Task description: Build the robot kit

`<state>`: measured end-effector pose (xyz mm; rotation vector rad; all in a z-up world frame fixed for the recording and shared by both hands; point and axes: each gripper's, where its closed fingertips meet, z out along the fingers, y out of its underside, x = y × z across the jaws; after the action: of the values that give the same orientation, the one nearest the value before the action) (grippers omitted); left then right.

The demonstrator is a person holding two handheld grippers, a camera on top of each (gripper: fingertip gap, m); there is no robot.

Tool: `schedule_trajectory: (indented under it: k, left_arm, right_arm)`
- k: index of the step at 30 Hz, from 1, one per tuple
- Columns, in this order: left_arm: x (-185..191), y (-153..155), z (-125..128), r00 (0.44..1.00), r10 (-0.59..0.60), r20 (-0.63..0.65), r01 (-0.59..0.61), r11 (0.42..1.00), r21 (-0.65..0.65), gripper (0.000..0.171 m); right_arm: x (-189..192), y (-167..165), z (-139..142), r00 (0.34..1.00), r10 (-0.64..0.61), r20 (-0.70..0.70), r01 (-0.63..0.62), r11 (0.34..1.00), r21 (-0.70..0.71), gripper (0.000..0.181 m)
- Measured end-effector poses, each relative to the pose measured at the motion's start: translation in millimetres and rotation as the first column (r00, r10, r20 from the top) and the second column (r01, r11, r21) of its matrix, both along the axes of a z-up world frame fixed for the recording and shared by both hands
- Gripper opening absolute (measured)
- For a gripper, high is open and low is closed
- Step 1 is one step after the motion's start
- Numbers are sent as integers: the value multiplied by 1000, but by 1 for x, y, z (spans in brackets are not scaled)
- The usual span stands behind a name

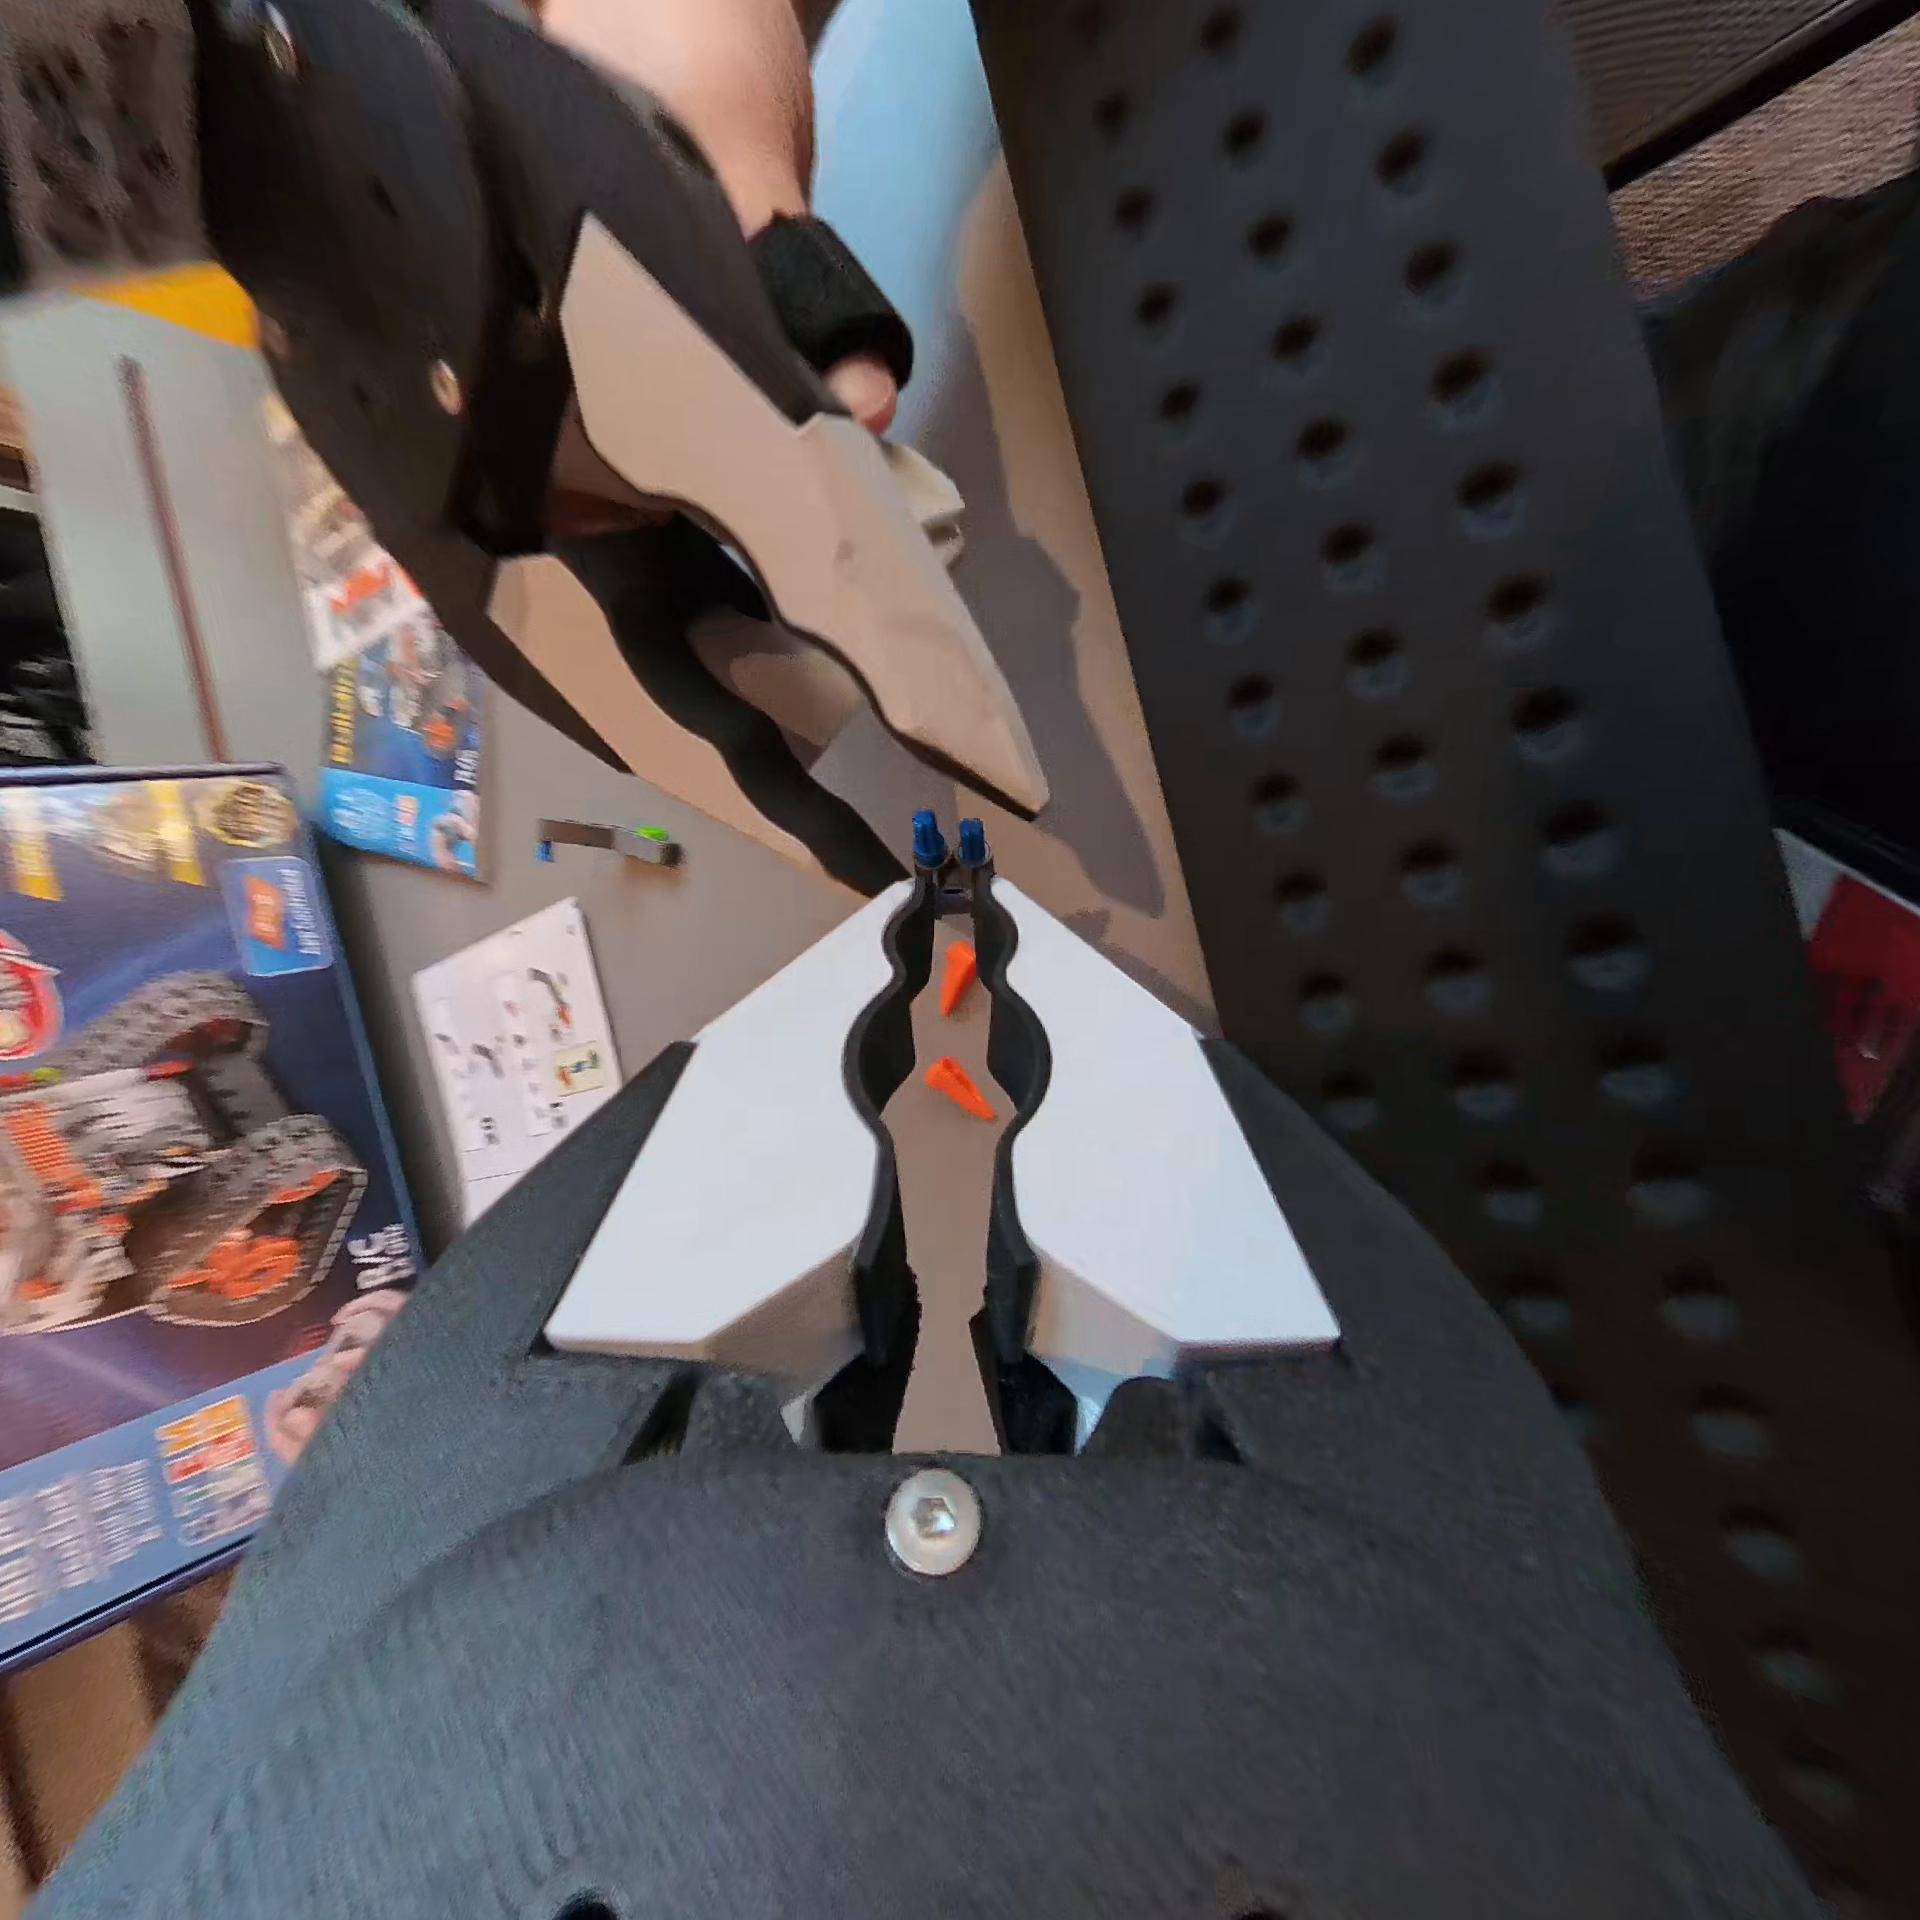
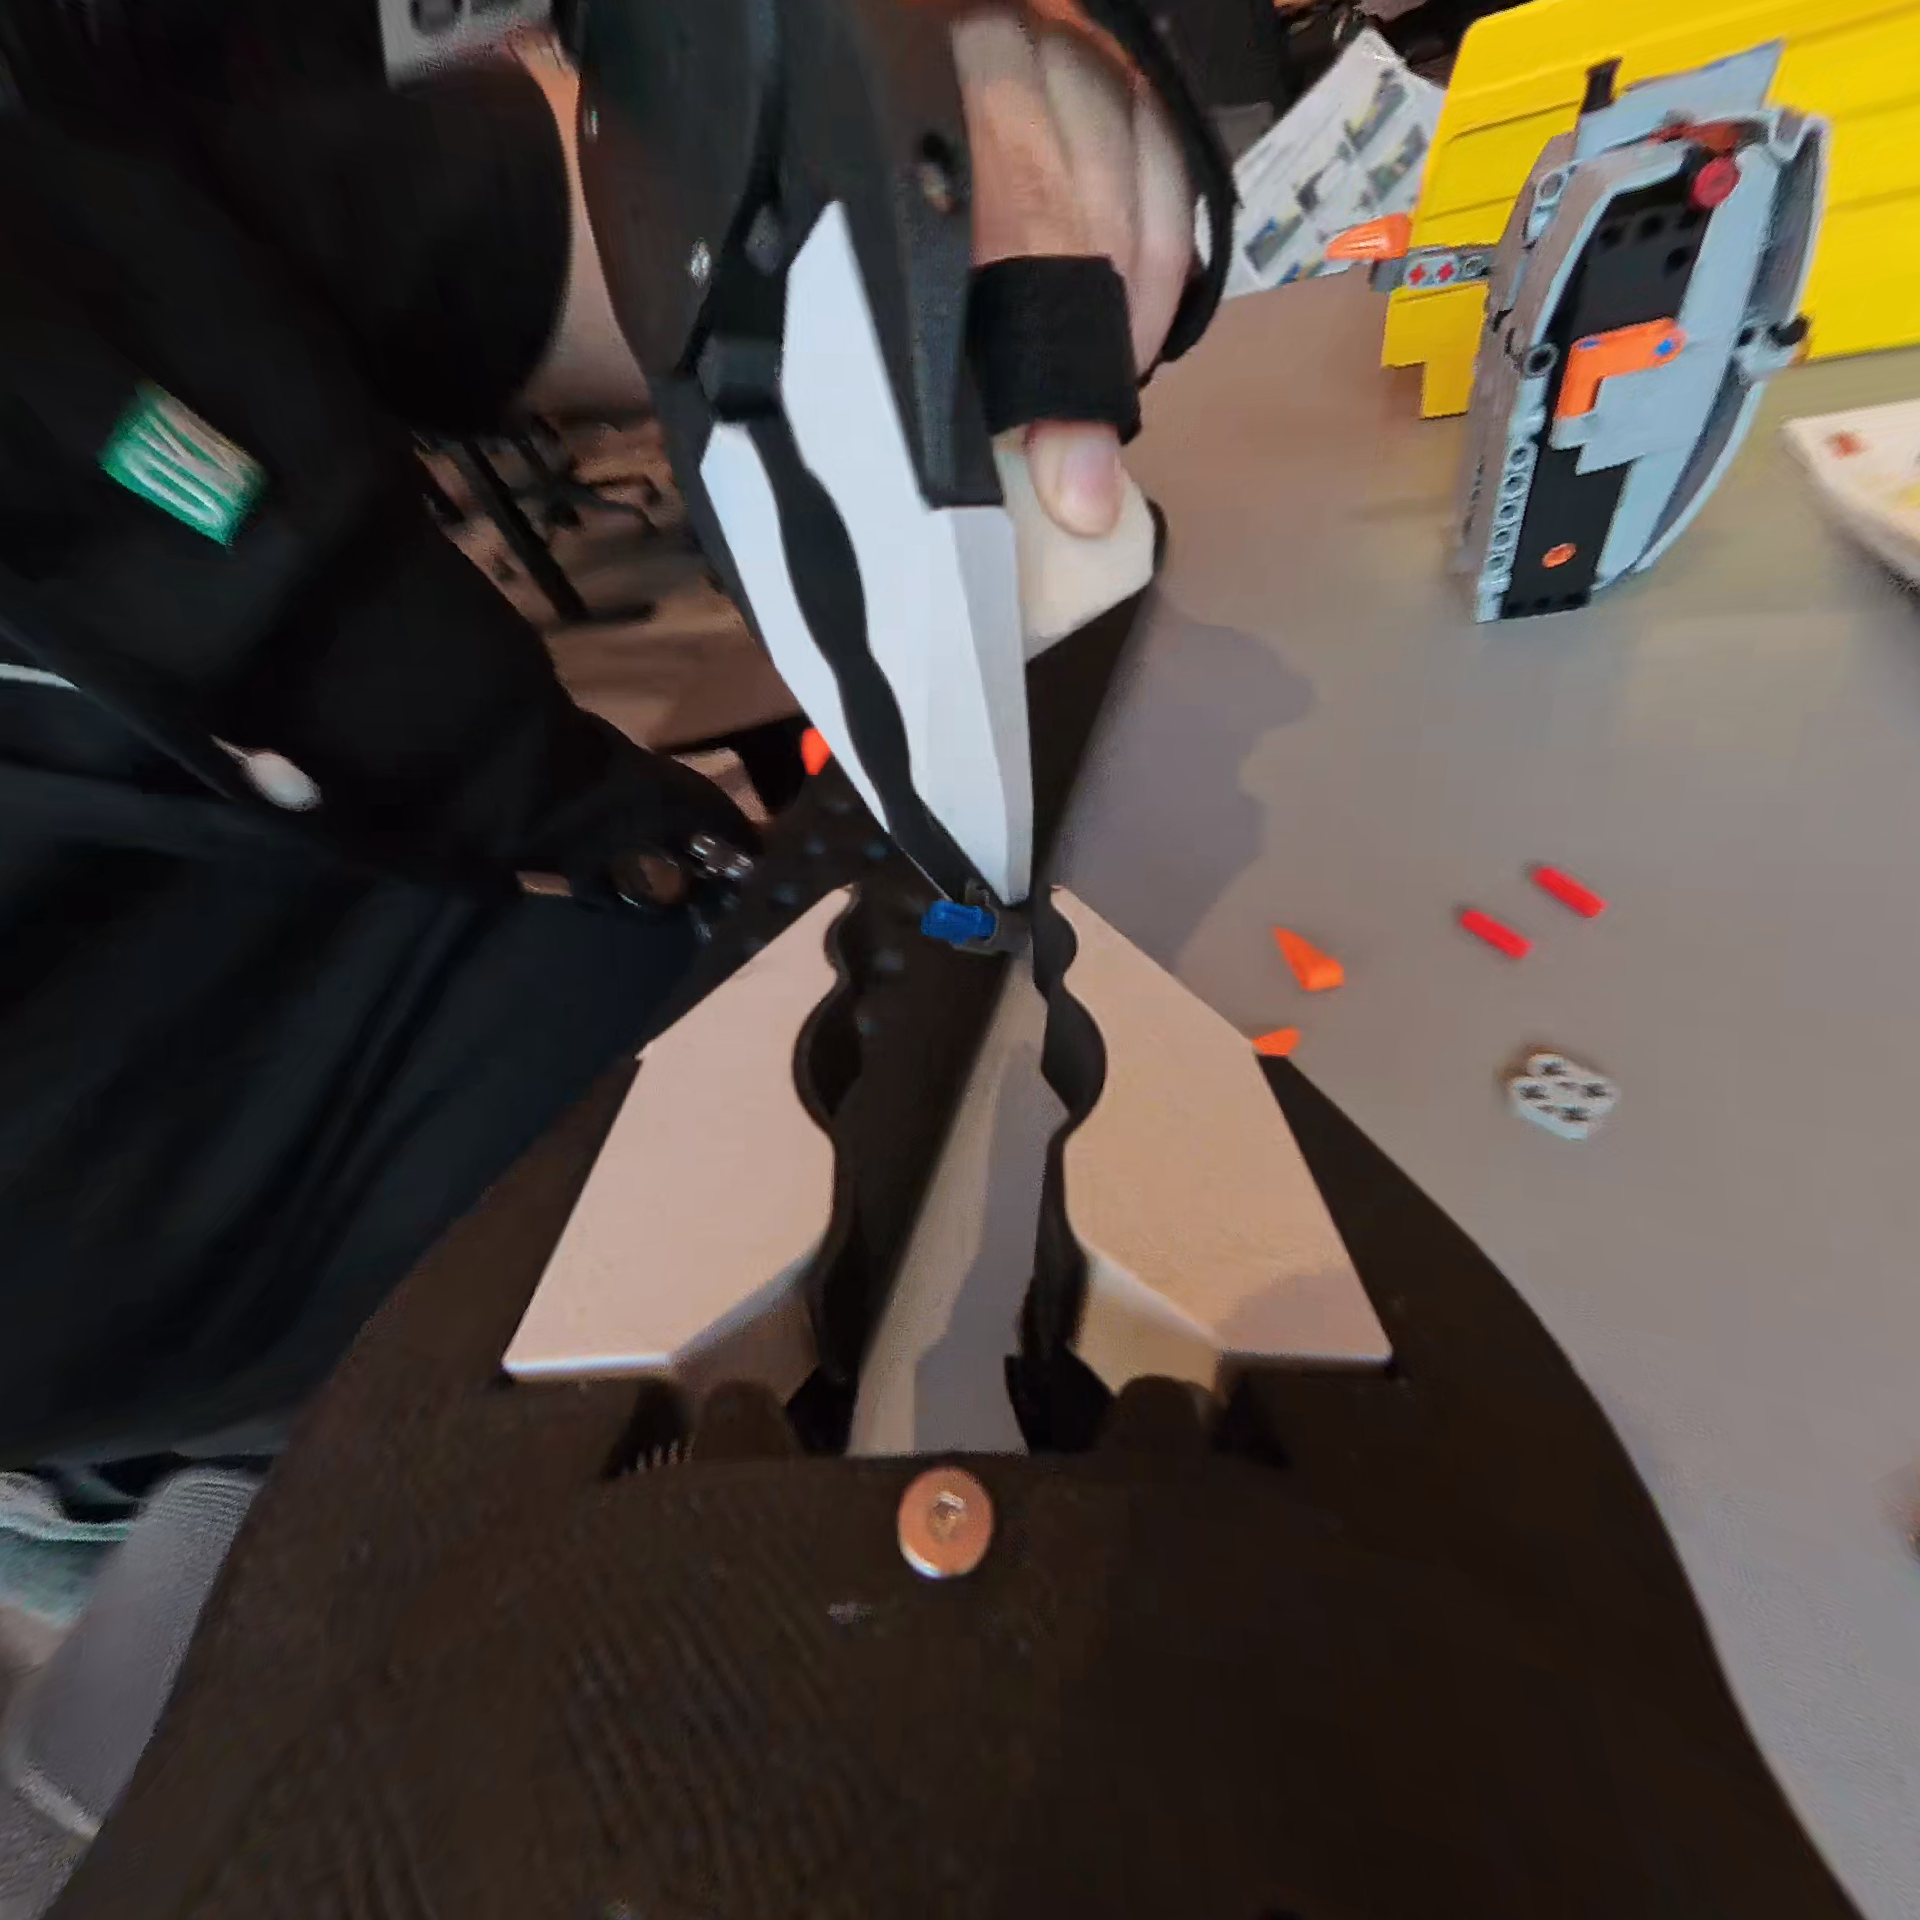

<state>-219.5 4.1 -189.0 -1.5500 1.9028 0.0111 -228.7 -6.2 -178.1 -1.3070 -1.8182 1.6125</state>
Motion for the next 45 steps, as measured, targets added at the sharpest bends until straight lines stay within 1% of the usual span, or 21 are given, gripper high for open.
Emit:
schedule_trajectory:
  k: [1,5,7,11,16,18,20,21,23,25,27,31,36,43,45]
  left_arm:
    - [1,0,2,1000,-8,9,8,1000,30,6]
    - [4,-3,9,999,-18,40,15,997,74,6]
    - [4,-1,12,999,-17,33,13,993,116,6]
    - [9,-5,17,999,-38,39,31,987,158,6]
    - [9,-6,21,999,-44,11,41,972,230,6]
    - [6,-4,21,998,-40,-39,50,956,289,6]
    - [6,-6,21,998,-42,-46,54,948,313,6]
    - [7,-6,23,998,-42,-36,51,944,325,6]
    - [8,-6,30,999,-44,-17,47,934,354,6]
    - [6,-4,36,999,-35,-32,45,913,406,6]
    - [5,-2,36,998,-32,-47,49,905,423,6]
    - [3,-1,34,1000,-18,-25,26,916,401,6]
    - [7,-4,38,1000,-28,5,24,922,386,6]
    - [8,-8,38,999,-13,43,-3,940,342,6]
    - [7,-9,37,997,3,77,-28,945,326,6]
  right_arm:
    - [1,-2,2,1000,11,2,-11,999,-43,30]
    - [2,1,8,1000,-2,3,2,990,-143,20]
    - [2,3,10,1000,-10,6,11,985,-171,19]
    - [6,0,15,1000,-5,13,7,982,-190,19]
    - [6,0,19,999,-16,34,26,954,-300,19]
    - [3,1,17,999,-36,30,43,958,-282,18]
    - [4,0,19,999,-35,2,34,965,-262,19]
    - [4,-1,23,1000,-28,-6,25,953,-303,19]
    - [6,1,34,1000,1,-26,-12,903,-429,18]
    - [5,5,39,999,5,-35,-22,876,-483,18]
    - [5,6,37,999,1,-33,-17,882,-471,18]
    - [3,7,34,999,-27,-30,13,918,-397,18]
    - [6,4,37,998,-28,-51,12,954,-298,16]
    - [6,1,36,999,-27,-44,13,952,-307,16]
    - [5,-1,36,999,-6,-36,-8,927,-375,16]
